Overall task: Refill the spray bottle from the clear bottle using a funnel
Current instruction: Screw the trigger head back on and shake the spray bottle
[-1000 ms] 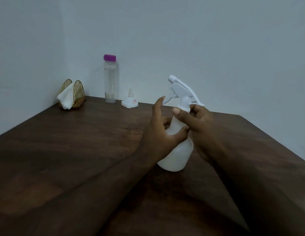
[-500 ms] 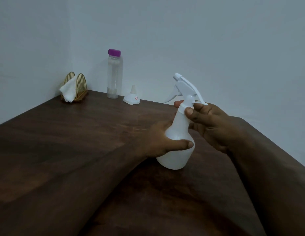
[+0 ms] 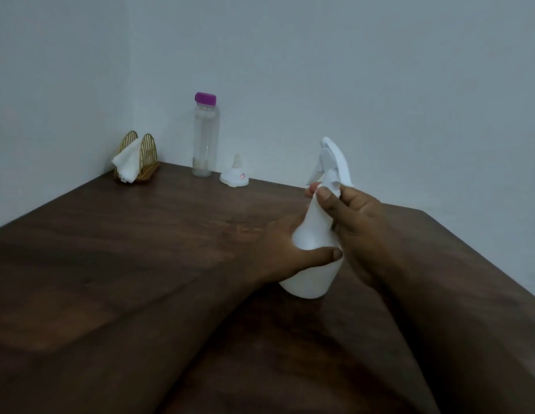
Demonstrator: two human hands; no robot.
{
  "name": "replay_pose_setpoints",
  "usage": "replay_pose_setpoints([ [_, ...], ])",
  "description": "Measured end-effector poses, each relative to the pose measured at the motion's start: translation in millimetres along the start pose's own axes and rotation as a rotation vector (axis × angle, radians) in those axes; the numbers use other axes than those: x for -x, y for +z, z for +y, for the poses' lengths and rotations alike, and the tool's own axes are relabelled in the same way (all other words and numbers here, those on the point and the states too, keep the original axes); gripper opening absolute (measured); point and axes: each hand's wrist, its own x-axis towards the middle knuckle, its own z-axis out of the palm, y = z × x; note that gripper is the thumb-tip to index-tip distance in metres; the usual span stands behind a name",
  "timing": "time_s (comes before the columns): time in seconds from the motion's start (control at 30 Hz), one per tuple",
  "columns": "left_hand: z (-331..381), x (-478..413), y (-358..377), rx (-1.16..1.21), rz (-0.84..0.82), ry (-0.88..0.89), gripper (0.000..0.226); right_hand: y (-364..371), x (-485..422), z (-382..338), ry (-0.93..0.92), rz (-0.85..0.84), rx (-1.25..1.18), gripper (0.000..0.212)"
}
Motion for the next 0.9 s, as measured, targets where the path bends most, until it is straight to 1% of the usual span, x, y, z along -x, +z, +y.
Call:
replay_pose_setpoints([
  [0.07, 1.4, 0.3, -9.3, -0.030, -0.104, 0.015, 0.047, -19.2, -5.7, -4.8, 0.049, -0.241, -0.110, 0.041],
  [0.1, 1.5, 0.0, -13.1, -0.043, -0.169, 0.007, 0.052, -27.2, -7.9, -7.6, 0.065, -0.325, -0.130, 0.045],
  [0.17, 0.2, -2.1, -15.5, -0.049, -0.253, -0.026, 0.060, -36.7, -12.6, -12.0, 0.101, -0.421, -0.144, 0.050],
  [0.23, -2.9, -4.8, -11.9, -0.074, -0.228, -0.045, 0.065, -36.5, -15.1, -13.8, 0.114, -0.430, -0.125, 0.047],
  [0.3, -4.2, -4.4, -6.1, -0.078, -0.128, -0.042, 0.068, -31.2, -13.9, -13.0, 0.086, -0.354, -0.084, 0.039],
  [0.4, -9.9, -4.5, 1.8, -0.093, -0.010, -0.057, 0.067, -21.4, -6.1, -6.2, 0.011, -0.150, 0.011, 0.029],
  [0.5, -11.6, -4.5, 10.6, -0.111, 0.071, -0.022, 0.060, -8.1, 1.1, -1.1, -0.074, 0.058, 0.110, 0.031],
  [0.53, -9.9, -0.9, 12.6, -0.117, 0.105, -0.021, 0.061, -1.7, 2.1, -0.1, -0.084, 0.123, 0.128, 0.033],
  [0.6, -18.6, -6.2, 20.9, -0.142, 0.129, -0.054, 0.075, 10.5, 3.7, -0.9, -0.077, 0.237, 0.167, 0.031],
  [0.63, -22.2, -11.4, 23.7, -0.158, 0.140, -0.099, 0.087, 15.5, 3.9, -1.6, -0.072, 0.288, 0.190, 0.029],
  [0.67, -41.5, -11.1, 31.0, -0.189, 0.099, -0.149, 0.102, 18.7, 3.6, -1.8, -0.076, 0.330, 0.216, 0.028],
  [0.7, -60.0, -4.9, 39.8, -0.159, 0.064, -0.198, 0.111, 21.8, 3.3, -3.1, -0.088, 0.365, 0.245, 0.029],
  [0.73, -69.3, 0.0, 37.9, -0.080, 0.074, -0.186, 0.099, 26.1, 3.0, -3.6, -0.104, 0.400, 0.281, 0.030],
  [0.77, -66.5, 2.6, 31.5, -0.052, 0.052, -0.214, 0.070, 30.0, 3.5, -3.6, -0.120, 0.432, 0.319, 0.032],
  [0.8, -56.5, 0.7, 24.7, 0.013, 0.032, -0.268, 0.049, 32.9, 4.0, -3.9, -0.138, 0.452, 0.348, 0.032],
  [0.83, -34.1, 4.8, 16.3, 0.058, 0.038, -0.237, 0.045, 34.6, 3.9, -3.1, -0.150, 0.452, 0.346, 0.031],
  [0.87, -20.1, 0.6, 10.3, 0.011, 0.011, -0.193, 0.053, 34.5, 3.7, -2.3, -0.156, 0.427, 0.311, 0.030],
  [0.9, -10.1, -7.0, 11.4, -0.120, 0.017, -0.172, 0.065, 30.9, 2.2, -0.9, -0.144, 0.380, 0.266, 0.028],
])
